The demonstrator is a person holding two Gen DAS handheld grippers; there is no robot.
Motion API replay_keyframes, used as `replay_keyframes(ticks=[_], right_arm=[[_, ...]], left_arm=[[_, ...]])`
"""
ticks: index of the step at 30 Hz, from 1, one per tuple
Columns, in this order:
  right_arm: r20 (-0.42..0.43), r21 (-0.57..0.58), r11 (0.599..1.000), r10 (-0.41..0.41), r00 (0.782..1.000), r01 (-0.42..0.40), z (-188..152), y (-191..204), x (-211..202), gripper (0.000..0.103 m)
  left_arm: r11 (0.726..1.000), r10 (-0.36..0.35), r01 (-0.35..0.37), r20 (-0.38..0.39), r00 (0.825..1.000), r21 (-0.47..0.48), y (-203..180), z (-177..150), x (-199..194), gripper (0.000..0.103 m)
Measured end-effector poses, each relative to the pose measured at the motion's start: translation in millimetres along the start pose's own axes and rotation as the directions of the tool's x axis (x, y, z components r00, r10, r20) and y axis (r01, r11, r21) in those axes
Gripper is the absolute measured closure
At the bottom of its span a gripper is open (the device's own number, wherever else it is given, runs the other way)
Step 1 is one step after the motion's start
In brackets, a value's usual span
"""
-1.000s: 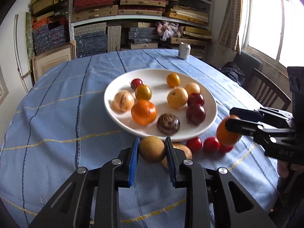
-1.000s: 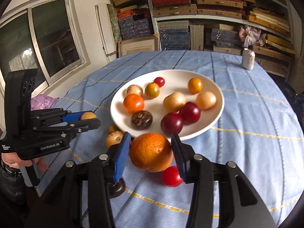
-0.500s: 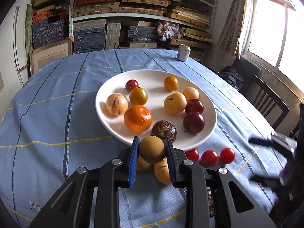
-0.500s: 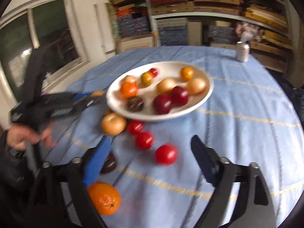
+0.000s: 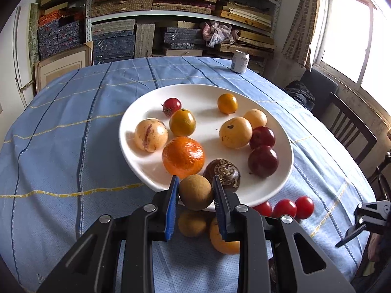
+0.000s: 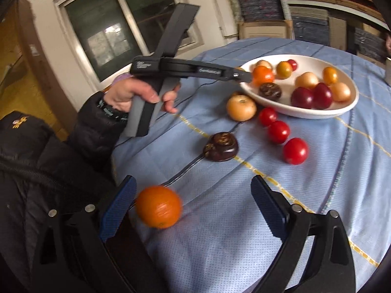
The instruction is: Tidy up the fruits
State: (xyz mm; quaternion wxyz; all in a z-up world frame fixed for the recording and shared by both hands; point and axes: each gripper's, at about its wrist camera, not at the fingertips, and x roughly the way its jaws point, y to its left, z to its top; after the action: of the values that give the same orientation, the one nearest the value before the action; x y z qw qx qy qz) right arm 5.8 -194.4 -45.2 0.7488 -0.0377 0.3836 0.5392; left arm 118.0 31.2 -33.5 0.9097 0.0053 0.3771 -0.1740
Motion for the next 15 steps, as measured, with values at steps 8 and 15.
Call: replay_keyframes(ticks=[8,15], right_arm=[[-0.054,-0.096,0.995,-0.029,0.998,0.024,4.5,6.0,22.8,0.012],[-0.084,-0.07,0.989,-0.133,0.988,0.127,9.1,3.8,44.8,0.041]], left_arm=[[0.999,-0.023,0.023,0.0,1.0,0.027,-12.2,-2.0,0.7,0.075],[0.999,-0.017,0.017,0.012,1.0,0.039,-13.7,-2.2,-3.1,0.075]])
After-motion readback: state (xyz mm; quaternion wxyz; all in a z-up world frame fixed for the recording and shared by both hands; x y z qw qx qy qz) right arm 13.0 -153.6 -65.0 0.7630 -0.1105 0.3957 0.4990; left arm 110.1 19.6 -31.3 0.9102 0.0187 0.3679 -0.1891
